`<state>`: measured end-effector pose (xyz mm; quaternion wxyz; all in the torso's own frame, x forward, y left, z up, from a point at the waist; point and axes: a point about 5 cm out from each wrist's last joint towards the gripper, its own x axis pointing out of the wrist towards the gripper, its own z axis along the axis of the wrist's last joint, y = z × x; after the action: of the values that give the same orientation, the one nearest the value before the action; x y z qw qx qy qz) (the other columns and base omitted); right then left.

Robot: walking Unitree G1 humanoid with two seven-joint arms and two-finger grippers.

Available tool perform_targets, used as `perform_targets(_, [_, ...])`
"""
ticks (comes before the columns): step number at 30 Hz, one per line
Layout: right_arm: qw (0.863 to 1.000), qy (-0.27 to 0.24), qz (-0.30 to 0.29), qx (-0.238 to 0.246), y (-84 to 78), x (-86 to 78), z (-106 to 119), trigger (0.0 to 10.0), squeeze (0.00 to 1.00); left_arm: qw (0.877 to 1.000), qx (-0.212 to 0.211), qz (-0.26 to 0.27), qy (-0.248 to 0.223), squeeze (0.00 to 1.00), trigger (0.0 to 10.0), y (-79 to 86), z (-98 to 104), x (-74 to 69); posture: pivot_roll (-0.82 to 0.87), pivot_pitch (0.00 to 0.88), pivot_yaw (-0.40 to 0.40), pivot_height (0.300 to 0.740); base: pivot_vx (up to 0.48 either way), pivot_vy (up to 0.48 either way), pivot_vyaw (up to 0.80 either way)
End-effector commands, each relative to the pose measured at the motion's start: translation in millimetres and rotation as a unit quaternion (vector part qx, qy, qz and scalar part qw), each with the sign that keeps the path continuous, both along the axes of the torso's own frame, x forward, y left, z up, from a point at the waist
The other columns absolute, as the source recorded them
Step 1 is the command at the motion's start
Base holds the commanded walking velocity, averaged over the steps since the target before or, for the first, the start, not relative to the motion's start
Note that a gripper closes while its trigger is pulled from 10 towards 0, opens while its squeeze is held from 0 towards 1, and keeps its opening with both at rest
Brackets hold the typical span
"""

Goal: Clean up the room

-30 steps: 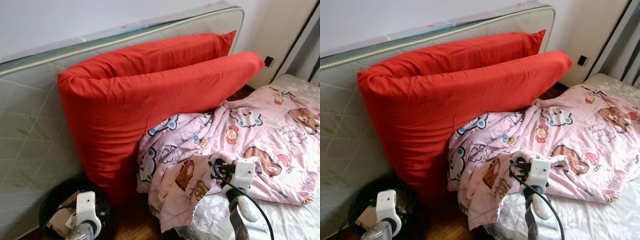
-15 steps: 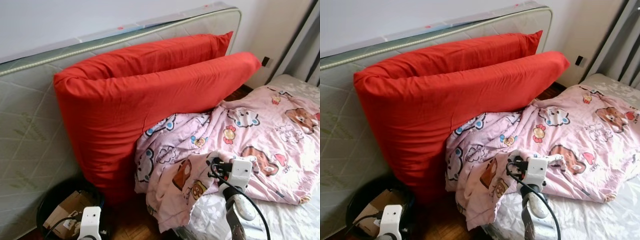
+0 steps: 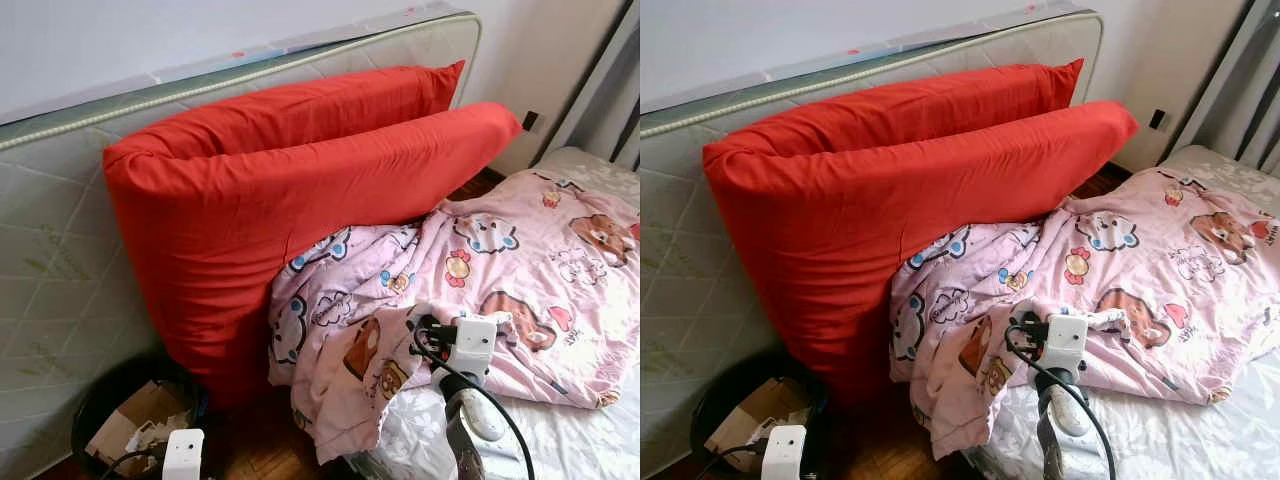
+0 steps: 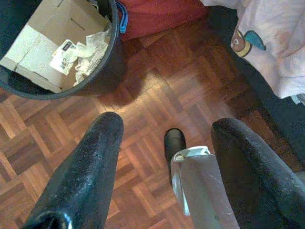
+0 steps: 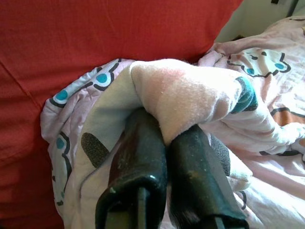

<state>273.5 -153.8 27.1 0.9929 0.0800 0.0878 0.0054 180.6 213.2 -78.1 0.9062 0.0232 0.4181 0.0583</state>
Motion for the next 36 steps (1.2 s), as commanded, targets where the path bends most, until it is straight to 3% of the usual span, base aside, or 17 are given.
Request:
perform_targets(1, [1.000, -0.001, 0.000, -0.001, 0.1, 1.3, 0.0, 10.0, 0.00, 1.000, 0.005, -0.003, 0.009, 0.00, 10.0, 2.6, -2.5, -6.1, -0.02, 0.057, -0.037, 0.740, 0.000, 0.000, 0.00])
perform_targets(22, [1.000, -0.005, -0.002, -0.006, -0.4, 0.3, -2.0, 10.0, 0.00, 1.000, 0.003, 0.003, 0.022, 0.00, 10.0, 3.7, -6.7, -15.4, -0.02, 0.022, -0.043, 0.740, -0.244, 0.000, 0.00])
perform_targets(36, [1.000, -0.010, -0.005, -0.006, 0.2, 1.9, -1.0, 10.0, 0.00, 1.000, 0.003, 0.000, 0.017, 0.00, 10.0, 2.7, -6.1, -14.1, -0.02, 0.017, -0.041, 0.740, -0.271, 0.000, 0.00])
